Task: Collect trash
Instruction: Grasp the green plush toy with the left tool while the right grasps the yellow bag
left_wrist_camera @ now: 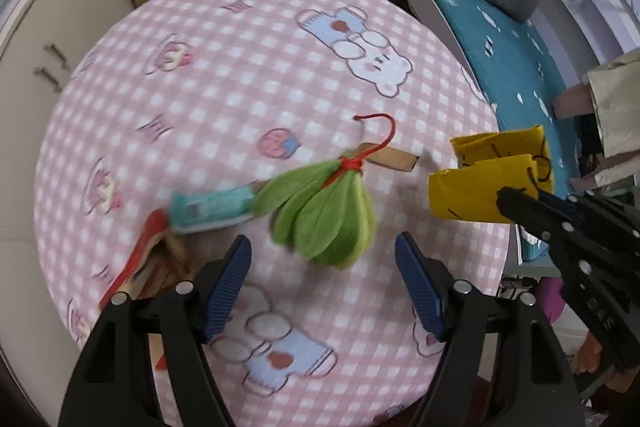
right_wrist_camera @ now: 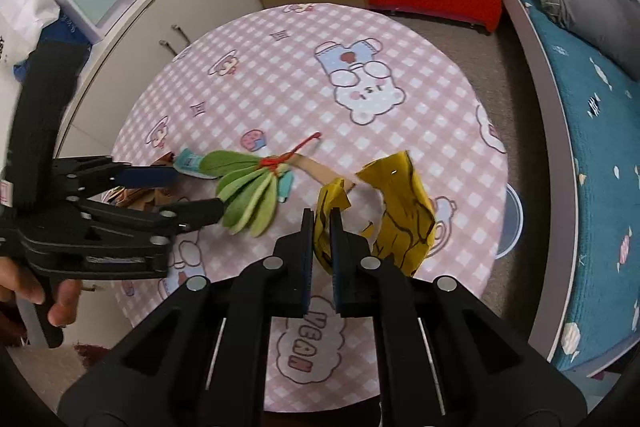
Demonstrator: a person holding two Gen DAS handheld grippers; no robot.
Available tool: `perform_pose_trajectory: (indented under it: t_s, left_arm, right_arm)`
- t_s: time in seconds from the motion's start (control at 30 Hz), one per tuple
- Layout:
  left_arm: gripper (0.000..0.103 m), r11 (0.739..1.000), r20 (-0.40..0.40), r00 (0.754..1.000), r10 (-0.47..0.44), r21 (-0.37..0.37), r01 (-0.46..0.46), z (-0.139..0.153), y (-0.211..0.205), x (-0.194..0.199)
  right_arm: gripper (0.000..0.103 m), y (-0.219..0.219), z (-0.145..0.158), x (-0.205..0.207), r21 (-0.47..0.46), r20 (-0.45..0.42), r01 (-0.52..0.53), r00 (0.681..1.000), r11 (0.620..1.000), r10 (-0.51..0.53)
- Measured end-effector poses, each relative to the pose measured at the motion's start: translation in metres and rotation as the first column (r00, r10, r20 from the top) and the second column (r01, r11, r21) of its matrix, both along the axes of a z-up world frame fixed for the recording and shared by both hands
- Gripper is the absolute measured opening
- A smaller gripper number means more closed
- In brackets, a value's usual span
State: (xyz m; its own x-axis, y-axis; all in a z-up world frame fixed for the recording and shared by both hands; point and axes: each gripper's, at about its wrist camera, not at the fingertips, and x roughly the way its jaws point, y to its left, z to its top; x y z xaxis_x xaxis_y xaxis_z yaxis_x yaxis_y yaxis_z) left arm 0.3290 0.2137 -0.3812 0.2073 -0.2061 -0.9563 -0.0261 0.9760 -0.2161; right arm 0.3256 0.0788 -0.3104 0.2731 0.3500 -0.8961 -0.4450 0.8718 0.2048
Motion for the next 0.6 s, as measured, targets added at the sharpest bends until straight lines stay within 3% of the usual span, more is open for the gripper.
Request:
perform_pose_trajectory:
  t_s: [0.13,0.2,0.23,0.27,0.3,0.43,0.6]
  left_arm:
    - [0.071,0.998,-0.028,0.998,-0.051,0.033,0.052,-0.02,-0.019,0.014]
    - [0.054,0.995,-0.06,0.996,-0.069,0.072,0.073,-0.028,-0.027,0.018]
    - [0.041,0.992,-0.076,0.994,-0.074,0.093,0.081,-0.032,-0.031,0.02]
    - [0.02,0.99,-0.086,0.993,-0.081,0.106,0.09,-0.034,-0.034,0.022]
    - [0.011,0.989,-0.094,0.992,-0.087,0.113,0.097,-0.036,-0.037,0.024]
    - [0.007,0.993,-0.038,0.997,-0.061,0.101,0.065,-0.017,-0.04,0.028]
    - [0.007,0.998,0.083,0.996,-0.024,0.068,0.019,0.039,-0.056,0.044]
  right_arm:
    - [0.008,-0.008,-0.001,0.003,0.004,-0.001,0.019,1.0,1.0,-0.019]
    - [0.008,-0.013,-0.001,0.005,0.009,-0.005,0.029,1.0,1.0,-0.029]
    - [0.008,-0.015,-0.001,0.006,0.014,-0.009,0.033,0.999,0.999,-0.033]
    - [0.008,-0.018,0.0,0.008,0.024,-0.013,0.036,0.999,0.999,-0.036]
    - [0.008,-0.02,0.001,0.009,0.029,-0.014,0.038,0.999,0.999,-0.037]
    - [0.008,-0.035,0.008,0.017,0.051,-0.009,0.046,0.999,0.998,-0.045]
    - [0.008,-0.064,0.026,0.039,0.104,-0.002,0.05,0.999,0.993,-0.05]
